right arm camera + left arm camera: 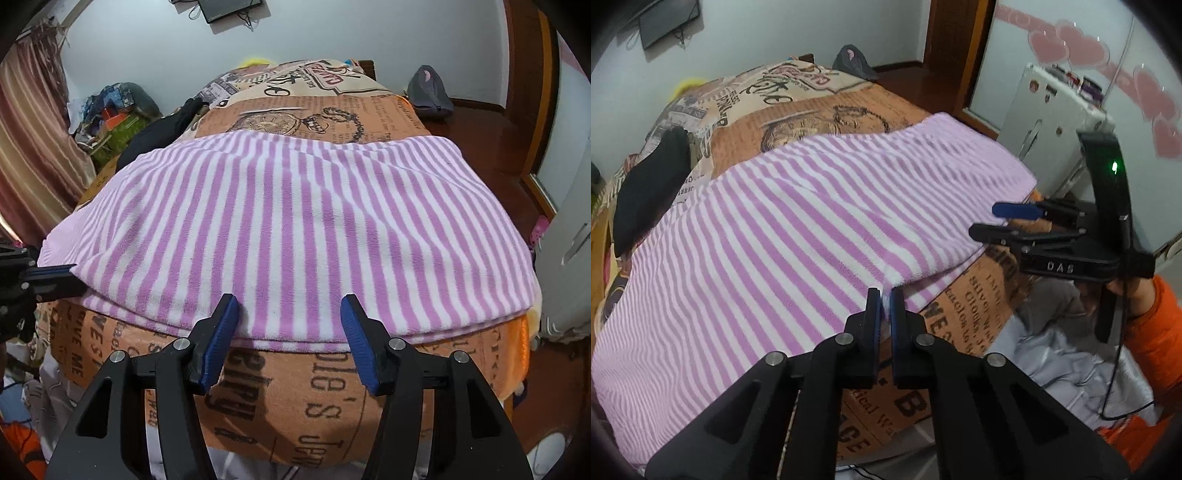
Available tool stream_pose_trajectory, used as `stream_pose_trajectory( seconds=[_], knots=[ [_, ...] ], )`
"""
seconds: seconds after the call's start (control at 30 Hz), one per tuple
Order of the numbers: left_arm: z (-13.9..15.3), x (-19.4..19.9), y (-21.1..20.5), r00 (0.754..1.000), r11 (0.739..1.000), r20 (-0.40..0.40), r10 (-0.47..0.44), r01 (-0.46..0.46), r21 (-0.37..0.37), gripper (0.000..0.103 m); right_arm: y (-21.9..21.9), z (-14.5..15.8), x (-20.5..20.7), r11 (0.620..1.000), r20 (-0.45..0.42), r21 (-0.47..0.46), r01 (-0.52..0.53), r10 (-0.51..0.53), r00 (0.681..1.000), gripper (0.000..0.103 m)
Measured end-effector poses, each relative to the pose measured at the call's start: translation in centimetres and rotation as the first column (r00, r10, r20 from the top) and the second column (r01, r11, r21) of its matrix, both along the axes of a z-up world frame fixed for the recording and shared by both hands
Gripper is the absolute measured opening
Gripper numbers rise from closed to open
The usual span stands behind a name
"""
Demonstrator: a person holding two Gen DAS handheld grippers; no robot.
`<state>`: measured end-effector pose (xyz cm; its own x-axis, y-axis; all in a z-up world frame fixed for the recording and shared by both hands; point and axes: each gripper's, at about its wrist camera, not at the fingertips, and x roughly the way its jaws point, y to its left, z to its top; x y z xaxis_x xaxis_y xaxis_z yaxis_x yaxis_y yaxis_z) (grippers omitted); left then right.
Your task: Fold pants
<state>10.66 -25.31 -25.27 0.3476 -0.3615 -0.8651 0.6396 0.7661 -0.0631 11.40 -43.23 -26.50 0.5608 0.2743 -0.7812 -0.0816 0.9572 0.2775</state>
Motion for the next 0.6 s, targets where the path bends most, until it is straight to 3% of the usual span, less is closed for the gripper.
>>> stream_pose_trajectory(
  seconds=[0.13, 0.27, 0.37, 0.53, 0.6],
  knots=[
    [2.1, 0.3, 0.5, 1.0, 0.999, 0.024, 0.008, -0.007, -0.033, 0.008, -0.7, 1.2, -0.6, 0.999, 0.024, -0.031, 0.02, -0.02, 1.0, 0.055],
    [3.0, 2.0, 0.3, 0.997, 0.999, 0.069, 0.034, -0.033, -0.021, 0.014, -2.7, 1.7, -1.8, 0.996, 0.028, 0.003, 0.093, -0.093, 0.995, 0.055],
    [2.1, 3.5, -0.3, 0.998, 0.999, 0.046, 0.045, -0.044, -0.021, 0.018, -4.6, 1.6, -3.0, 0.986, 0.015, 0.016, 0.168, -0.169, 0.986, 0.057],
    [-1.8, 4.7, -2.5, 0.998, 1.0, -0.062, 0.021, -0.02, 0.014, 0.021, -6.4, 1.1, -4.5, 0.969, -0.015, 0.035, 0.246, -0.246, 0.969, 0.057],
    [-2.7, 3.7, -3.3, 1.0, 0.999, -0.02, 0.019, -0.018, 0.044, 0.027, -7.0, 0.8, -4.8, 0.963, -0.028, 0.03, 0.268, -0.268, 0.963, 0.057]
  ],
)
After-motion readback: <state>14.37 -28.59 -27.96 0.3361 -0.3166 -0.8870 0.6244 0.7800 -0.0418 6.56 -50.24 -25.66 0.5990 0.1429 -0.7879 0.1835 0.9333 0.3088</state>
